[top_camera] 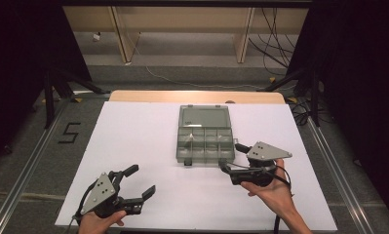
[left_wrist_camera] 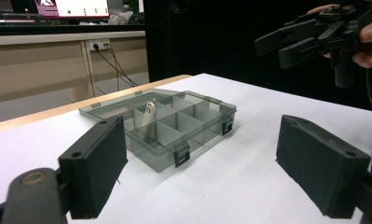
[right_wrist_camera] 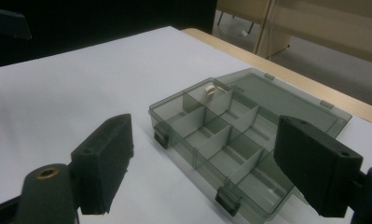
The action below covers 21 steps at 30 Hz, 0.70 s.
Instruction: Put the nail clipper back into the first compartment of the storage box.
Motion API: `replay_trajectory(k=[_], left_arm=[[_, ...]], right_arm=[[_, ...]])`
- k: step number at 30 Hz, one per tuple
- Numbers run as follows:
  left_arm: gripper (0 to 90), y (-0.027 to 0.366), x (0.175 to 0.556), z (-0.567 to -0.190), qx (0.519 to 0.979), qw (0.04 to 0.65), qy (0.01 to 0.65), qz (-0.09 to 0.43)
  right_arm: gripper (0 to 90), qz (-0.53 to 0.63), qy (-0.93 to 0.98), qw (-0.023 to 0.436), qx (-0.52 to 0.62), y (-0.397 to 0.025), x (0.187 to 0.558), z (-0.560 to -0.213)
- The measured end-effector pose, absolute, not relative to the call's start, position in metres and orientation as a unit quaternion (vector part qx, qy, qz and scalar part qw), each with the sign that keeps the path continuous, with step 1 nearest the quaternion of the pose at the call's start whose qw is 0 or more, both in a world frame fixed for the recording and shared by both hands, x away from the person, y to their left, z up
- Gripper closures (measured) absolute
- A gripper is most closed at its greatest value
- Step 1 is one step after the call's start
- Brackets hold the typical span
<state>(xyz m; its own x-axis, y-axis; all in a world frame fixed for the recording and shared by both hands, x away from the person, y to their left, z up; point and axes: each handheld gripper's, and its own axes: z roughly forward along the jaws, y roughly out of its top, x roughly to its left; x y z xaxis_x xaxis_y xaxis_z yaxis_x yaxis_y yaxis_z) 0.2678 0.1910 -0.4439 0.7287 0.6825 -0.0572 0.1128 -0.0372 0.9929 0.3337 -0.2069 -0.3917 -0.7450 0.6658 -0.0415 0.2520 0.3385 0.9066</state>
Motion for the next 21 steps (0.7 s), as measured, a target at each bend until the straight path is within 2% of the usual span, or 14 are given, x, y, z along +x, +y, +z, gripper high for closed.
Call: replay_trajectory(k=[21], left_arm=[[15.7,0.191,0.268,-0.443,0.683,0.631,0.289,0.227]], right_arm=[[18.6,0.524,0.769,0.208,0.302,-0.210,0.307,-0.406]])
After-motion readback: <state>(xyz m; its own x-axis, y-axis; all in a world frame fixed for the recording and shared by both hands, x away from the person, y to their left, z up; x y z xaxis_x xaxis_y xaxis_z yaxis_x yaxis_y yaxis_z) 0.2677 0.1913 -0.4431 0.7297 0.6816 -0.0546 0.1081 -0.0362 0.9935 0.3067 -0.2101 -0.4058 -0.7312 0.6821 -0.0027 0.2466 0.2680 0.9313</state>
